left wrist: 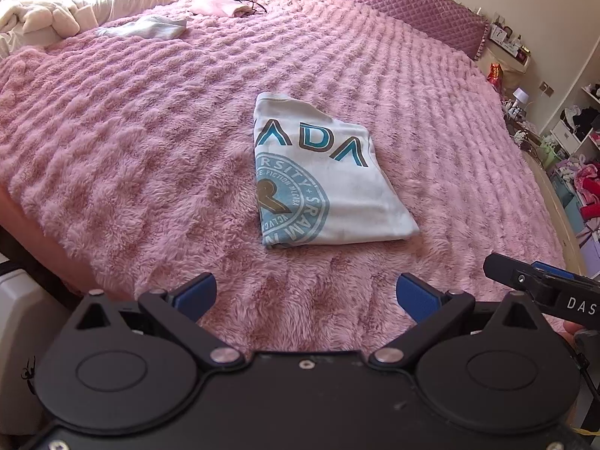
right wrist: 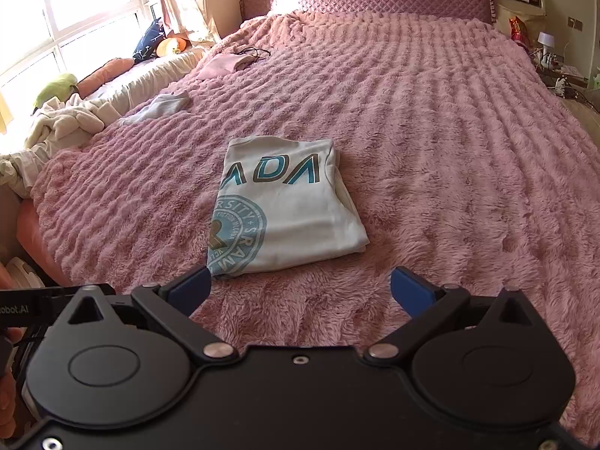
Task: Fold small clothes
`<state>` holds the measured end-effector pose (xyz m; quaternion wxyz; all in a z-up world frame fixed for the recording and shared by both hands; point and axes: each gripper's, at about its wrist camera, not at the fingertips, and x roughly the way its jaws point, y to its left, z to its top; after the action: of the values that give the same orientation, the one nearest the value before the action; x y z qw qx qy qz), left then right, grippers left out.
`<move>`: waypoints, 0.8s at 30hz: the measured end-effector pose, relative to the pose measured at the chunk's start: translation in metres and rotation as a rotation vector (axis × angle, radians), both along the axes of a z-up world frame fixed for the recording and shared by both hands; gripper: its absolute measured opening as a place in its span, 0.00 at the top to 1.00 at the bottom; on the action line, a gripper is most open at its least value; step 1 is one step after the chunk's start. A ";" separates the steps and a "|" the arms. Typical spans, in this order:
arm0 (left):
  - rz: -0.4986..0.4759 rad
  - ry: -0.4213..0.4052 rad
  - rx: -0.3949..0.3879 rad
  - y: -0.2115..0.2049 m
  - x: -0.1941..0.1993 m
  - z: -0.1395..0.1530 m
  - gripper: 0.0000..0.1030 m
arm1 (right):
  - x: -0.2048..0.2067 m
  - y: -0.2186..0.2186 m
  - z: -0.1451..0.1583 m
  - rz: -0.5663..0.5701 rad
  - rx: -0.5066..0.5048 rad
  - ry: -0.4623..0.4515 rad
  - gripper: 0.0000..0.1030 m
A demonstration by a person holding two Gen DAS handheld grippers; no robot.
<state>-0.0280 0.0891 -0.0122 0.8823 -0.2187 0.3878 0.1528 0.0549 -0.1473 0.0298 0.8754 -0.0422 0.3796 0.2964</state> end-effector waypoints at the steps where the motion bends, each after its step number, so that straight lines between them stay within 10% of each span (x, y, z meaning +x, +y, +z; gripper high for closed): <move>1: -0.001 0.001 -0.001 0.000 0.000 0.000 0.00 | 0.000 0.000 0.000 -0.001 -0.002 0.000 0.00; 24: 0.005 0.042 0.006 0.002 0.008 -0.002 0.00 | 0.004 0.000 -0.007 -0.005 -0.039 0.002 0.00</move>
<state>-0.0204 0.0911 -0.0143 0.8743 -0.2138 0.4051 0.1606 0.0589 -0.1474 0.0231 0.8747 -0.0582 0.3863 0.2868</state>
